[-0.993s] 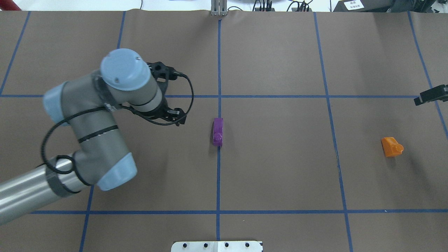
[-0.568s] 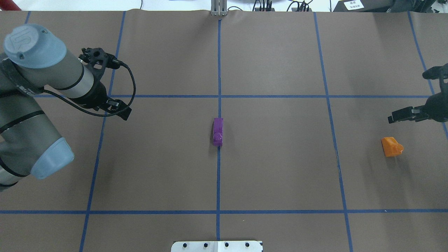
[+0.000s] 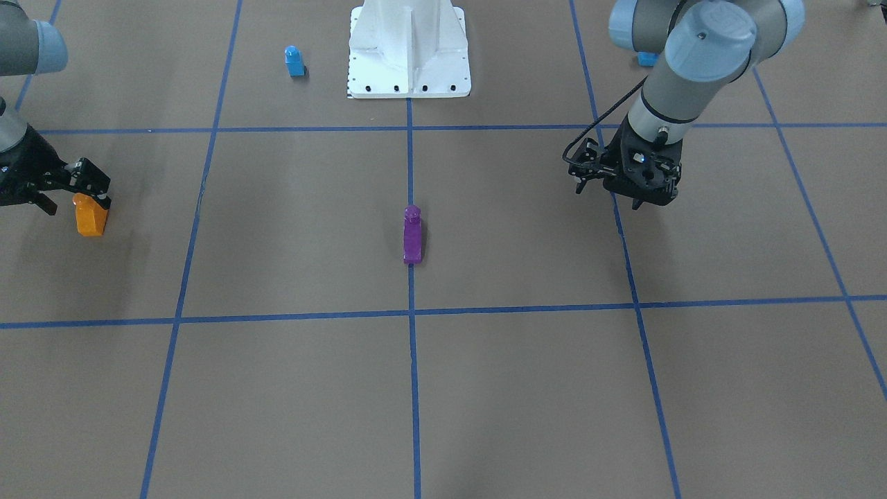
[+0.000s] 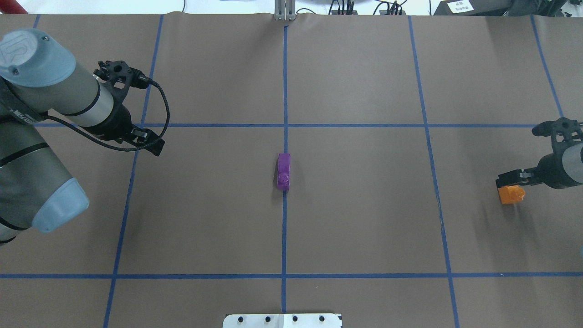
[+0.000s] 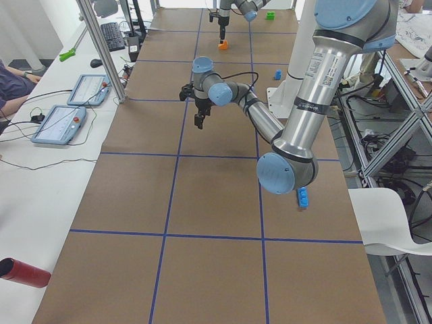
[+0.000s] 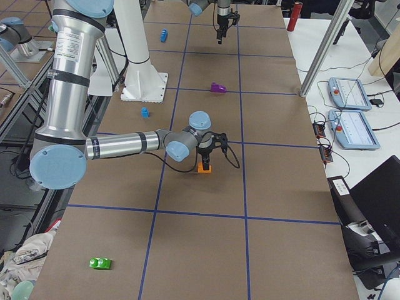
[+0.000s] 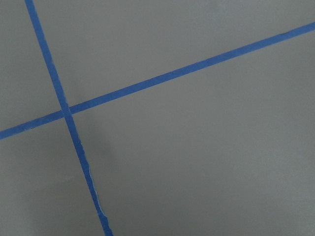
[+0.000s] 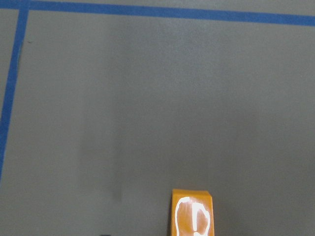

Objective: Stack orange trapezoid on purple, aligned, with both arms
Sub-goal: 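Grasp the orange trapezoid with the right gripper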

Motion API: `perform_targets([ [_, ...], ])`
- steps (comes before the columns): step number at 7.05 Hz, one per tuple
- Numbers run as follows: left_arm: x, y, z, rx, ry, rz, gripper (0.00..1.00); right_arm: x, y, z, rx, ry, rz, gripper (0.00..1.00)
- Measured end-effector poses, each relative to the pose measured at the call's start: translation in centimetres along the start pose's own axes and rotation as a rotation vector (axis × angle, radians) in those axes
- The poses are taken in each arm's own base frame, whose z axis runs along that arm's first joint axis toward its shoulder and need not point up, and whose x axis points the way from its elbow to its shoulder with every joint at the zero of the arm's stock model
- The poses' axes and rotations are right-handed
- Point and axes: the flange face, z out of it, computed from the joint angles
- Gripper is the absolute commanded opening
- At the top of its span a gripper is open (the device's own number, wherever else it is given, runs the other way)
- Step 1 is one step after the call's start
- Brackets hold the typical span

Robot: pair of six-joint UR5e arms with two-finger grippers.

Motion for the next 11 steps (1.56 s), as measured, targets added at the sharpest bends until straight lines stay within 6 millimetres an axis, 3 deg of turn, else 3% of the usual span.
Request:
perform_targets([
  [3,0.1,0.0,0.0,0.000,0.001,-0.004,1.00,0.4,1.3,1.2,-0.034,0.017,-0.018,0.36],
  [4,0.1,0.0,0.0,0.000,0.000,-0.006,1.00,0.4,1.4,1.5,-0.039,0.019,-0.019,0.02],
  [8,0.5,0.0,0.0,0.004,0.002,-0.042,1.00,-0.2,1.2,1.5,-0.036,0.012,-0.026,0.00],
  [9,0.4,0.0,0.0,0.004,0.003,-0.043,1.00,-1.6,0.5,0.8,-0.020,-0.011,-0.035,0.00],
  [11,0.3,0.3,-0.3,0.004,0.009,-0.043,1.00,-7.2,-3.0,-0.9,0.020,-0.067,-0.033,0.00],
])
